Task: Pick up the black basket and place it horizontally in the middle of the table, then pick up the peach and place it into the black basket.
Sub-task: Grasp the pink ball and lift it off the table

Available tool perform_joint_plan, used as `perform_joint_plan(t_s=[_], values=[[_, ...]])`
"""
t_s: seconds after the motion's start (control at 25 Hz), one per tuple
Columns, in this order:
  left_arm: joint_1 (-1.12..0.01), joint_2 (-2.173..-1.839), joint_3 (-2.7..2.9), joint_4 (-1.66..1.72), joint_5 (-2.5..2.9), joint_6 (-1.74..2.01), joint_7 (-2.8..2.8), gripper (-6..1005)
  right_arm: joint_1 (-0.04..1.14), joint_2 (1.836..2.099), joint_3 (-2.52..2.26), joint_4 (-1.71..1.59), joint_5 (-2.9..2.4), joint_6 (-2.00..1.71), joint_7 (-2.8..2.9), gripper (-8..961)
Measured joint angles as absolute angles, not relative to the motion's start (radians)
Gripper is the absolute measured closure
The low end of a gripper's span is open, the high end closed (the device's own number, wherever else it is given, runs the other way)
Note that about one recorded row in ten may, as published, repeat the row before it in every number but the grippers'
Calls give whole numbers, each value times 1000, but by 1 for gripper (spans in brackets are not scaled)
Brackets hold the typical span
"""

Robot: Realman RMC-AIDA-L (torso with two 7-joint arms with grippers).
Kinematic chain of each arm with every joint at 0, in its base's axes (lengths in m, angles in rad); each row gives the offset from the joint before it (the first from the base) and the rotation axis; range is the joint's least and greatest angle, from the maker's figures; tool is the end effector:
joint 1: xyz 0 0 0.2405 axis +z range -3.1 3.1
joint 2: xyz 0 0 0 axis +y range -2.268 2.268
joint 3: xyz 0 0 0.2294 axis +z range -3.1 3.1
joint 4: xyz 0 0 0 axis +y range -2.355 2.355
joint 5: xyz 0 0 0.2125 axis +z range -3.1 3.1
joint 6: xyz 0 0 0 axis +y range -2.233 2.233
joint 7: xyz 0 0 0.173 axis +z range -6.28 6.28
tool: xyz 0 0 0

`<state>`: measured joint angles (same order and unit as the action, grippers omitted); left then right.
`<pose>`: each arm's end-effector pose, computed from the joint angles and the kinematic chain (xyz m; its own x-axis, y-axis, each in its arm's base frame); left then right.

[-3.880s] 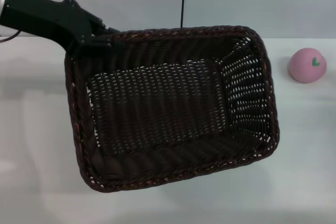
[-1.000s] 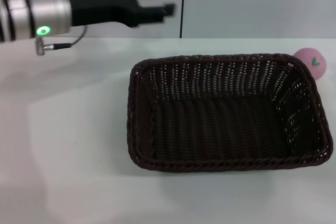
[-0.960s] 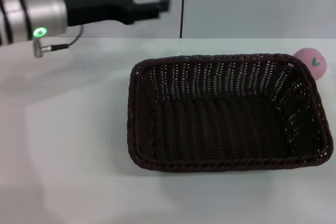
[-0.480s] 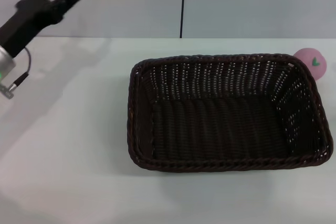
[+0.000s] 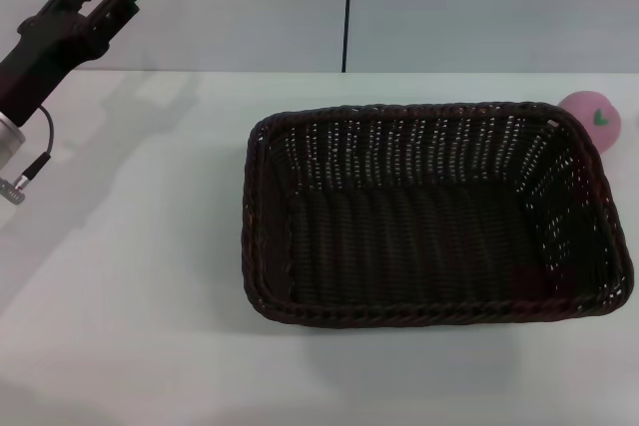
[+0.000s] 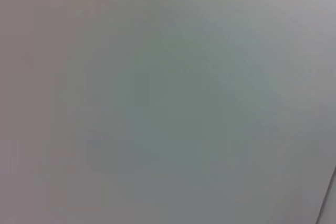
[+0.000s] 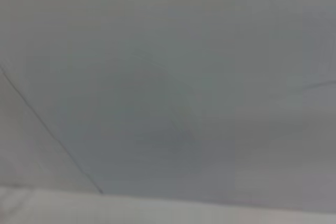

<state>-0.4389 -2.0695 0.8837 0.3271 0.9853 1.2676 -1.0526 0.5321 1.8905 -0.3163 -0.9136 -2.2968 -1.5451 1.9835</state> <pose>-0.2655 0.3674 0.0271 0.3790 0.0940 0.9206 0.8232 -0.4886 -0.2890 0.3073 0.3602 0.1517 0.5141 -0.6267 -0.5856 -0.8575 -0.3908 -0.3347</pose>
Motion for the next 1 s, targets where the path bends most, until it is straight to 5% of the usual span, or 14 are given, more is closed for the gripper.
perform_joint_plan(t_s=[0.24,1.0], values=[[-439,-2070,884,319,983,1270,-1053,249,649,1865,-398,-862,-2449,-1518,2035,443],[-434,-2068,881,275,980,1271,-1048,249,791,1886,-715,-631,-2563,-1228,2093,482]])
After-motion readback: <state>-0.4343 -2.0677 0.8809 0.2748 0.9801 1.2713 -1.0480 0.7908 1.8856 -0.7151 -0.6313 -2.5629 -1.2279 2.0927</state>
